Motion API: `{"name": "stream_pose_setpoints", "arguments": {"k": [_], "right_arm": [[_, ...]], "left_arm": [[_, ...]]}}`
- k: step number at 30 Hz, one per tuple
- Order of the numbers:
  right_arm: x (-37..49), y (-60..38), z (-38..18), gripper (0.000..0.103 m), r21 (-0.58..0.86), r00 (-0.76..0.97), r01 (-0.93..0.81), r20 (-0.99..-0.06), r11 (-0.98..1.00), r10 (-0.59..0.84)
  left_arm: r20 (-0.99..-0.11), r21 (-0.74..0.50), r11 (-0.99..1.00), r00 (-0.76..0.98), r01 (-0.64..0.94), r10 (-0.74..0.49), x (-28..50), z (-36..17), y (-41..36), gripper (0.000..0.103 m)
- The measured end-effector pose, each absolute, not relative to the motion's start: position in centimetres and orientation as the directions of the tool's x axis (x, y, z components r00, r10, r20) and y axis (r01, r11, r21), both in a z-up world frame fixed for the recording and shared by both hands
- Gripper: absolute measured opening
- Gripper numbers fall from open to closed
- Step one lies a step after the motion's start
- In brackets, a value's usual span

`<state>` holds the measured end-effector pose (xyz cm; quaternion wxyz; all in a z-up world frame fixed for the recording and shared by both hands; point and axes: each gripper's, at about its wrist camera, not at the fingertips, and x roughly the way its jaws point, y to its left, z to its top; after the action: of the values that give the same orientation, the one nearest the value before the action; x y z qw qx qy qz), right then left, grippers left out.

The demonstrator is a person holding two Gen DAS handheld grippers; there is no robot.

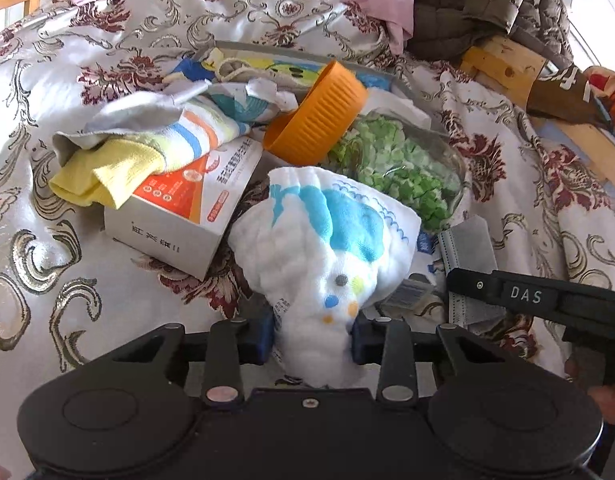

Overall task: Organize soft objects
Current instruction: 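Grasp the white blue-printed muslin cloth with the left tool while the right grasps the grey face mask, then carry the muslin cloth and grey mask over the cartoon-drawing tray with both tools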

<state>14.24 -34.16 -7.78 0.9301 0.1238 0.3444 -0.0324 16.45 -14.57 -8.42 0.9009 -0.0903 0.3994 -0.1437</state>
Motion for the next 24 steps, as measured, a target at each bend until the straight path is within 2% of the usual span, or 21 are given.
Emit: {"name": "stream_pose_setpoints", "arguments": {"k": [9,20,24], "right_arm": [[12.9,-34.3,-6.2,0.016,0.222,0.82,0.122,-0.571,0.967,0.028],[11.6,-33.2,-3.6,0.016,0.215,0.936,0.02,-0.348,0.976,0.058],[12.3,-33.5,-2.8,0.016,0.241,0.953,0.023,-0.298,0.97,0.052]], "left_arm": [[-0.67,-0.283,0.936,0.655,0.209,-0.349,15.0,-7.4,-14.3,0.037],[-0.59,-0.292,0.93,0.722,0.225,-0.36,14.9,-4.4,-13.7,0.037],[-0.55,-0.294,0.927,0.752,0.232,-0.363,15.7,-2.7,-13.2,0.037]]}}
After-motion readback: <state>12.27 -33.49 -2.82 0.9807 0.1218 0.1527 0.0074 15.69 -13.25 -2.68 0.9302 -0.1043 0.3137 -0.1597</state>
